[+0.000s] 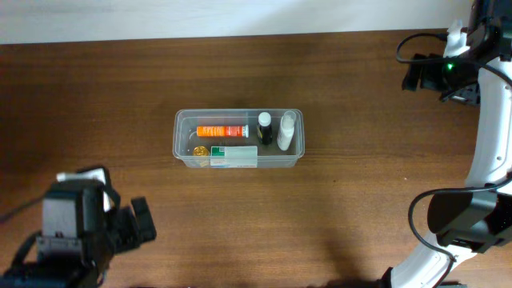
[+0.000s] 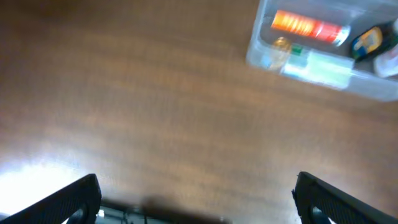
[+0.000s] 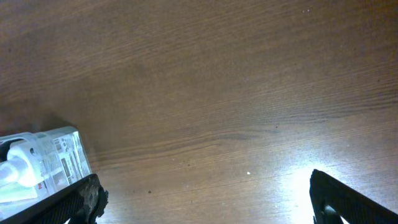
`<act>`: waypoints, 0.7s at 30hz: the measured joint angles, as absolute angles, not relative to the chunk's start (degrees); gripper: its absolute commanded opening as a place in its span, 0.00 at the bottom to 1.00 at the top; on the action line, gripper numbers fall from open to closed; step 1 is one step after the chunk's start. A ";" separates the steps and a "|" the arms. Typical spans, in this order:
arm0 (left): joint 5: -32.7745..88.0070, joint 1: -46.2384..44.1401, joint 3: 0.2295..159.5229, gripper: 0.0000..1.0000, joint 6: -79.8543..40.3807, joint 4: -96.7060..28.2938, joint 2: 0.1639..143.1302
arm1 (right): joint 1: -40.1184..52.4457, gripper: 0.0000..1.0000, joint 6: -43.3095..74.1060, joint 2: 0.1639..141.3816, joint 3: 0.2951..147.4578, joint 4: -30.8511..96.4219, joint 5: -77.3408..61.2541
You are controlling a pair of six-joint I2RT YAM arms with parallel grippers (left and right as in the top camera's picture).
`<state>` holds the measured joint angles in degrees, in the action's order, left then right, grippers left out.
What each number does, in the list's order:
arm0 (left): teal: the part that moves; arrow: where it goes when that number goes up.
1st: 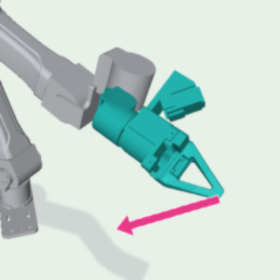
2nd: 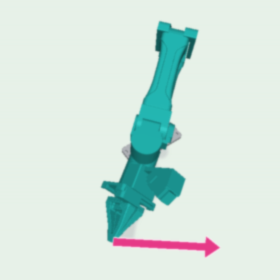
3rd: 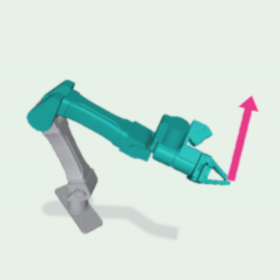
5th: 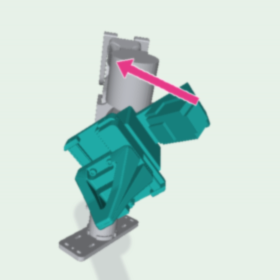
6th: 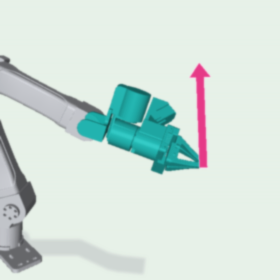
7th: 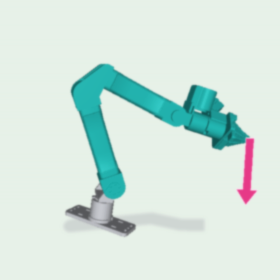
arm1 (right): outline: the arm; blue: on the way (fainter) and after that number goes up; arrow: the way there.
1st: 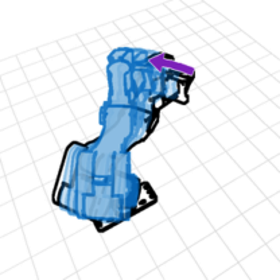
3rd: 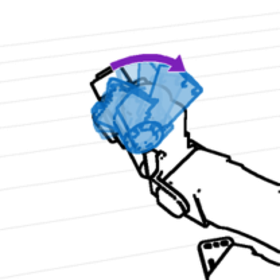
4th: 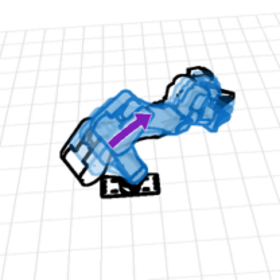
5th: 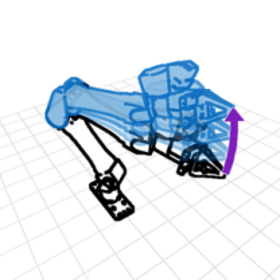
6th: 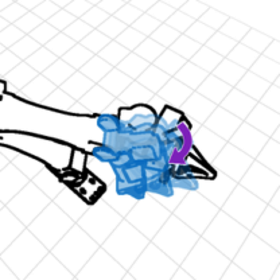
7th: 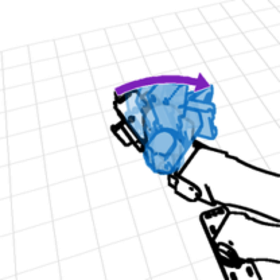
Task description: Pack container
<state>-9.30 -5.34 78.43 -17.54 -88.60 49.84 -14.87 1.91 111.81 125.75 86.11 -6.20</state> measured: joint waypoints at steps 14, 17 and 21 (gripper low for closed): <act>-10.17 -5.34 75.42 0.99 -20.25 -87.33 46.96 | -14.87 0.98 1.91 111.81 125.75 86.11 -6.20; -10.59 -5.34 75.42 0.99 -20.45 -87.18 46.96 | -14.87 0.98 1.93 111.81 125.75 86.11 -6.20; -10.83 -5.34 75.09 0.99 -20.49 -85.32 46.94 | -14.87 0.98 1.96 111.81 125.75 86.11 -6.20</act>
